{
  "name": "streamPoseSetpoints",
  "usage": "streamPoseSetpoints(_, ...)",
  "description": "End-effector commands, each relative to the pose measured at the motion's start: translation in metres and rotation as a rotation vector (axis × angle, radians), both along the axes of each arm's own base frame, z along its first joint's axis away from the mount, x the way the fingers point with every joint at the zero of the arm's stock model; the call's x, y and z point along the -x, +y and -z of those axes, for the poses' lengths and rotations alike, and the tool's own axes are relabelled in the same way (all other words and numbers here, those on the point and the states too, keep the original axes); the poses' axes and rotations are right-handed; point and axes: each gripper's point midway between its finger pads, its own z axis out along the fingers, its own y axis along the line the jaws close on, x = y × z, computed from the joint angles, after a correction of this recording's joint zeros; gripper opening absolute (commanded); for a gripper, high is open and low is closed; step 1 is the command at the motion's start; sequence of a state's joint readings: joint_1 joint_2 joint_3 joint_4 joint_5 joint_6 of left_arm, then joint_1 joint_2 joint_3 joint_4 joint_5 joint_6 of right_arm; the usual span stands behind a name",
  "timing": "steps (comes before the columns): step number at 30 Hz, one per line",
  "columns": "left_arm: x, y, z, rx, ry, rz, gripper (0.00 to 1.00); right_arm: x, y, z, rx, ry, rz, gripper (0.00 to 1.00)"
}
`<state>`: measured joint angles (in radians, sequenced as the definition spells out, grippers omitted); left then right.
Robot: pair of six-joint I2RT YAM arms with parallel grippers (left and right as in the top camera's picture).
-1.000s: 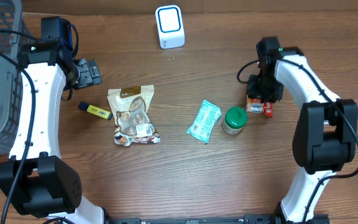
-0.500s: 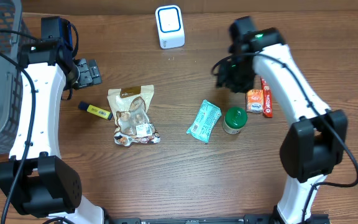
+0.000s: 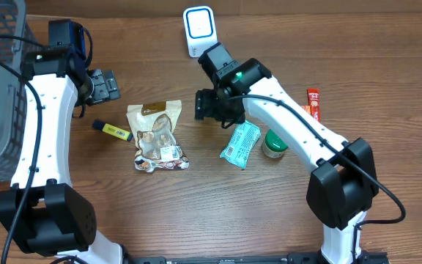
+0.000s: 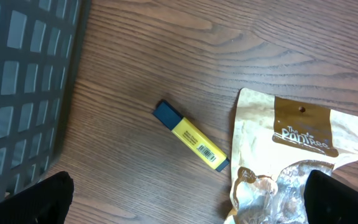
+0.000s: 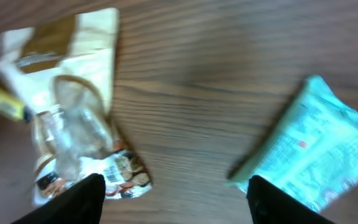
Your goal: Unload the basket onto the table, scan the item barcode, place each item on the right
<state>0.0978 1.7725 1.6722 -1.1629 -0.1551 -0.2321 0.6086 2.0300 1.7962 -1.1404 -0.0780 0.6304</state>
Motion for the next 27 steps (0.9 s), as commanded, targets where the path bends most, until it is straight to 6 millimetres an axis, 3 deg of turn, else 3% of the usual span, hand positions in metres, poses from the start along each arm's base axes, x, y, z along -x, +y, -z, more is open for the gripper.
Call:
streamPoseSetpoints(1,0.001,-0.001,-0.005,-0.012,-0.012,0.012,1.0,-0.006,-0.049,0.004,0.218,-0.076,0.294,0.71)
streamPoseSetpoints(3,0.001,-0.001,-0.005,-0.012,-0.012,0.012,1.0,0.001,-0.063,0.017,0.281,-0.066,0.332,0.71)
streamPoseSetpoints(13,0.001,-0.001,-0.005,-0.012,-0.012,0.012,1.0,0.026,-0.096,0.086,0.365,-0.016,0.42,0.71)
streamPoseSetpoints(18,0.001,-0.001,-0.005,-0.012,-0.012,0.012,1.0,0.036,-0.057,0.109,0.167,0.069,0.379,0.71)
streamPoseSetpoints(27,0.001,-0.001,-0.005,-0.012,-0.012,0.012,1.0,0.039,0.004,0.102,-0.041,0.076,0.29,0.72)
